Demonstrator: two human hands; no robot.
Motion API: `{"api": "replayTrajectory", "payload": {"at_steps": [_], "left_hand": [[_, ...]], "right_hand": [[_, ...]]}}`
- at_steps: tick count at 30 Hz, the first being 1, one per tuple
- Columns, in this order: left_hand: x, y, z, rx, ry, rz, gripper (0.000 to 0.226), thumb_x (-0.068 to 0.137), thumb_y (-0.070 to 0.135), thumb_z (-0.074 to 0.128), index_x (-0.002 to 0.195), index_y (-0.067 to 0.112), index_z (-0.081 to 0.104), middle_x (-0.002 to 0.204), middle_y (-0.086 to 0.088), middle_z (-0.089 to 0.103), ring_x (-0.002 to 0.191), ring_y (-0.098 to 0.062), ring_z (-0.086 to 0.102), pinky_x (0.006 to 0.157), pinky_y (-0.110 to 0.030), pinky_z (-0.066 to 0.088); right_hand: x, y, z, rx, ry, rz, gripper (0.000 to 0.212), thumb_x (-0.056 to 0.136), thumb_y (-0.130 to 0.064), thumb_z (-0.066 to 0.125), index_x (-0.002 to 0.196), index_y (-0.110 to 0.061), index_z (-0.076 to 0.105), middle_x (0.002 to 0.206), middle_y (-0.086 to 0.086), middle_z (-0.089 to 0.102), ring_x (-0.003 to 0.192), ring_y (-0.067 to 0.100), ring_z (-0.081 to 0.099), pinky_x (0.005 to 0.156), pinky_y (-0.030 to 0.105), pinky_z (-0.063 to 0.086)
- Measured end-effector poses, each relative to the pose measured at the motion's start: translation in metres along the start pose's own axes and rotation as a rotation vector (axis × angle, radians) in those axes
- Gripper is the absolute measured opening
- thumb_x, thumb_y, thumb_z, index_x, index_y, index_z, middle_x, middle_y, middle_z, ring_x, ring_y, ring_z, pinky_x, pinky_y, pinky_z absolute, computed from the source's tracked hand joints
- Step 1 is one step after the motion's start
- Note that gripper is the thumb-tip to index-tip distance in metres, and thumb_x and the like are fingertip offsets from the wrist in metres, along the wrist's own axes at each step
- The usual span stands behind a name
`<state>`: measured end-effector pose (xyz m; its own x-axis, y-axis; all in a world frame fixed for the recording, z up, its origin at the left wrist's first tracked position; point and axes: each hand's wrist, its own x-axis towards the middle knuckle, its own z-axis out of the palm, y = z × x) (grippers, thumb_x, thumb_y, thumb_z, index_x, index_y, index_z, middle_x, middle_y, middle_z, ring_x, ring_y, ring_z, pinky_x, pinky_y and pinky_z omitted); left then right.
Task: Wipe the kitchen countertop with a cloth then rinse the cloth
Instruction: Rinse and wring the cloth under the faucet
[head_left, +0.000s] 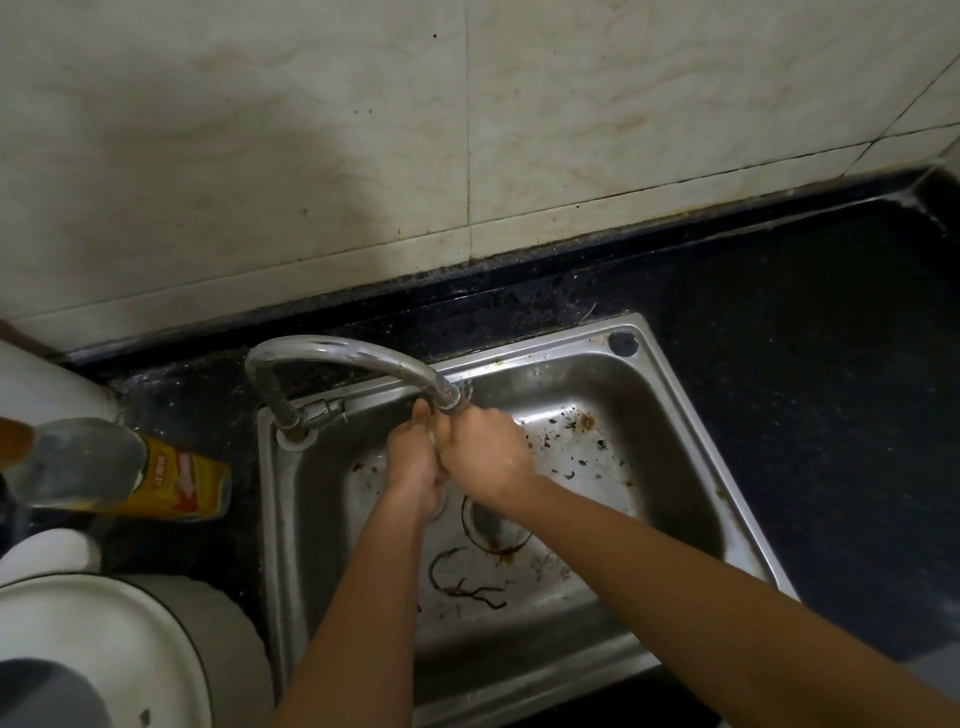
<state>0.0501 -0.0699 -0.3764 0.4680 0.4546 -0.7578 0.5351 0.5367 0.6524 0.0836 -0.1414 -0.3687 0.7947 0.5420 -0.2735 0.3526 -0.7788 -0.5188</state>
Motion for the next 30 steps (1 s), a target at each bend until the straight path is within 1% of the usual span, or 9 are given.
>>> {"api": "replayTrajectory", "payload": {"at_steps": [3,6,9,11,15,20,25,27,30], "left_hand": [[-0.005,0.001,0.0,0.101,-0.066,0.003,0.037,0.099,0.032,0.041,0.072,0.013,0.058,0.043,0.004,0.043,0.04,-0.009,0.032,0.038,-0.021,0.023],[-0.006,-0.003,0.002,0.194,-0.133,0.054,0.036,0.1,0.037,0.037,0.091,0.012,0.062,0.052,0.002,0.044,0.038,-0.007,0.03,0.036,-0.02,0.02],[-0.004,-0.004,-0.004,0.004,-0.107,0.119,0.03,0.098,0.035,0.046,0.096,0.011,0.065,0.065,-0.001,0.063,0.045,-0.005,0.048,0.039,-0.017,0.033],[-0.001,-0.006,-0.013,-0.177,-0.109,0.133,0.021,0.093,0.025,0.056,0.102,0.007,0.064,0.088,-0.007,0.07,0.07,-0.011,0.063,0.059,-0.02,0.048],[0.008,-0.016,-0.028,-0.376,-0.122,0.076,0.016,0.086,0.003,0.06,0.097,0.014,0.063,0.092,-0.003,0.066,0.083,-0.012,0.061,0.071,-0.021,0.044],[0.005,-0.012,-0.026,-0.545,-0.169,-0.004,0.027,0.089,0.002,0.041,0.108,0.006,0.06,0.091,-0.004,0.063,0.086,-0.014,0.058,0.081,-0.025,0.044],[0.003,-0.009,-0.02,-0.02,-0.104,0.003,0.027,0.099,0.025,0.044,0.098,0.006,0.063,0.072,-0.006,0.058,0.048,-0.007,0.052,0.04,-0.015,0.039],[0.004,-0.009,-0.016,0.024,-0.056,0.141,0.025,0.1,0.023,0.043,0.096,0.008,0.063,0.077,-0.006,0.062,0.059,-0.011,0.058,0.049,-0.015,0.047],[0.004,-0.008,-0.012,-0.029,-0.028,0.238,0.017,0.095,0.02,0.054,0.104,0.01,0.065,0.099,-0.012,0.07,0.093,-0.025,0.067,0.086,-0.036,0.054]], "right_hand": [[0.003,0.006,-0.002,-0.035,0.017,-0.016,0.031,0.099,-0.027,0.037,0.09,-0.006,0.059,0.068,0.007,0.061,0.065,0.024,0.064,0.057,0.032,0.052],[0.018,0.015,-0.005,0.124,0.001,0.216,0.042,0.101,-0.031,0.033,0.088,-0.004,0.063,0.081,0.013,0.066,0.079,0.029,0.066,0.062,0.03,0.046],[0.025,0.019,-0.006,0.494,-0.139,0.344,0.046,0.1,-0.043,0.035,0.105,-0.007,0.063,0.081,0.005,0.061,0.071,0.019,0.058,0.06,0.027,0.043],[0.025,0.026,-0.006,0.744,-0.224,0.376,0.045,0.097,-0.049,0.037,0.112,-0.011,0.057,0.075,0.0,0.053,0.061,0.013,0.048,0.053,0.024,0.039],[0.019,0.038,-0.008,1.049,-0.269,0.347,0.018,0.095,-0.016,0.054,0.112,-0.012,0.054,0.096,0.002,0.057,0.084,0.015,0.054,0.07,0.027,0.047],[0.018,0.048,-0.01,1.241,-0.247,0.308,0.045,0.077,0.018,0.055,0.117,-0.002,0.054,0.105,0.014,0.059,0.098,0.027,0.058,0.094,0.04,0.047],[0.018,0.044,-0.006,1.186,-0.195,0.199,0.029,0.083,0.005,0.062,0.112,0.003,0.061,0.103,0.013,0.065,0.094,0.022,0.062,0.087,0.033,0.051],[0.017,0.038,-0.007,0.884,-0.17,0.191,0.023,0.093,-0.025,0.056,0.101,-0.004,0.062,0.09,0.006,0.065,0.079,0.014,0.06,0.072,0.026,0.049],[0.019,0.036,-0.003,0.556,-0.162,0.209,0.041,0.095,-0.051,0.04,0.084,-0.014,0.055,0.075,-0.002,0.056,0.07,0.014,0.054,0.061,0.026,0.041]]}}
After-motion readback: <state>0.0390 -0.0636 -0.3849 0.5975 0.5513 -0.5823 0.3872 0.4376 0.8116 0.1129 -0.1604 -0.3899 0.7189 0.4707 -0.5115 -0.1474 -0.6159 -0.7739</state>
